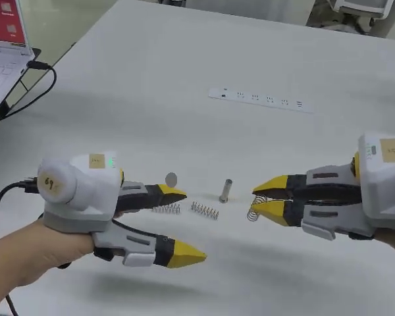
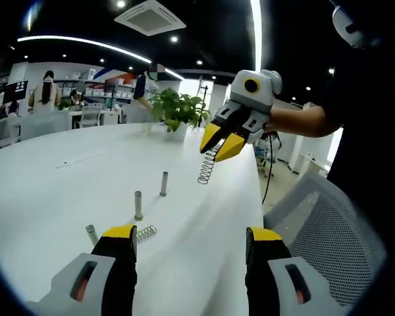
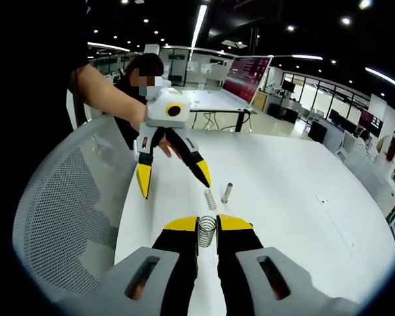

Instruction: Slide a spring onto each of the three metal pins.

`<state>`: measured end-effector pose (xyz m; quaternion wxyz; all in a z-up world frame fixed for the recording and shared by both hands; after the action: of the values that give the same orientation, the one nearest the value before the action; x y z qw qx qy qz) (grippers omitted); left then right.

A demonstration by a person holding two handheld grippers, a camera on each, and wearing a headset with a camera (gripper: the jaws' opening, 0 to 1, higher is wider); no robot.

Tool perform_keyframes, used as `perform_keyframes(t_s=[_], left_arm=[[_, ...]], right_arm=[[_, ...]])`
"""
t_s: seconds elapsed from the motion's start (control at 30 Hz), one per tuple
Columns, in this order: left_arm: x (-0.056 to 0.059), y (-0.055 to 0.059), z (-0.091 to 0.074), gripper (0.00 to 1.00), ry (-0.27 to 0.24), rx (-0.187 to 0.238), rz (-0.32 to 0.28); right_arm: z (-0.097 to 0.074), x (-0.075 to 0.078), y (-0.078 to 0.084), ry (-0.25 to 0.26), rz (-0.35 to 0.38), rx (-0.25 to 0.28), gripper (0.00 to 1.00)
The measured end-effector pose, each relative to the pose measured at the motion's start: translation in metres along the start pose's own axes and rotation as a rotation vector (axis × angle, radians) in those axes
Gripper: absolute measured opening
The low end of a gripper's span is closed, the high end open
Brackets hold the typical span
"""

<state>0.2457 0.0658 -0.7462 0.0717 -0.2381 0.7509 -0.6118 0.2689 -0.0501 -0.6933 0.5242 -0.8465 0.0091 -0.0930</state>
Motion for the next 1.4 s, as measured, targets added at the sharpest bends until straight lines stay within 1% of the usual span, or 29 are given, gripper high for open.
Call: perform_keyframes(t_s=[0.17,0.27,0.37,0.43,0.53,0.7,0.8,0.93,1.13,1.23,1.4], left_arm=[[-0.01,-0.002,-0.013,0.68,-0.046,0.017,-0.004],[-0.017,0.0,-0.02,0.72,-0.076,0.018,-0.009],[-0.022,0.002,-0.026,0.78,-0.109,0.016,-0.009],[-0.024,0.004,-0.029,0.83,-0.123,0.014,-0.01],[-0.026,0.007,-0.032,0.86,-0.143,0.011,-0.014],[-0.027,0.01,-0.034,0.92,-0.16,0.009,-0.018],[-0.028,0.011,-0.034,0.96,-0.173,0.005,-0.018],[-0.03,0.011,-0.036,0.98,-0.186,0.006,-0.022],[-0.032,0.014,-0.04,0.98,-0.199,0.001,-0.028],[-0.033,0.014,-0.041,0.98,-0.206,0.002,-0.029],[-0.034,0.014,-0.044,0.98,-0.212,0.004,-0.033]], right_arm=[[-0.007,0.005,0.005,0.03,0.013,-0.007,0.07],[-0.009,0.008,0.007,0.043,0.016,-0.012,0.07],[-0.01,0.011,0.01,0.059,0.014,-0.019,0.07],[-0.012,0.014,0.013,0.069,0.015,-0.027,0.07],[-0.015,0.019,0.017,0.088,0.021,-0.034,0.07],[-0.021,0.029,0.023,0.119,0.032,-0.045,0.07],[-0.025,0.038,0.028,0.147,0.034,-0.058,0.07],[-0.03,0.046,0.032,0.181,0.035,-0.068,0.07],[-0.035,0.064,0.035,0.239,0.064,-0.067,0.07],[-0.035,0.073,0.032,0.263,0.082,-0.052,0.07],[-0.032,0.085,0.033,0.286,0.091,-0.055,0.07]])
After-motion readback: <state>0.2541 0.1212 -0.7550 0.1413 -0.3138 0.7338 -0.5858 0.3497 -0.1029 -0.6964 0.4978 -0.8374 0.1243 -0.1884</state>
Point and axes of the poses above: the centre of the closed fingertips' face, and the gripper's own axes: z roughly forward along the fingers, x roughly to its right, y roughly out of its underside, the point moved 3 cm from there along -z, roughly backward along the fingers, and after that the axes turned 6 degrees about x, right-handed, at the moved point
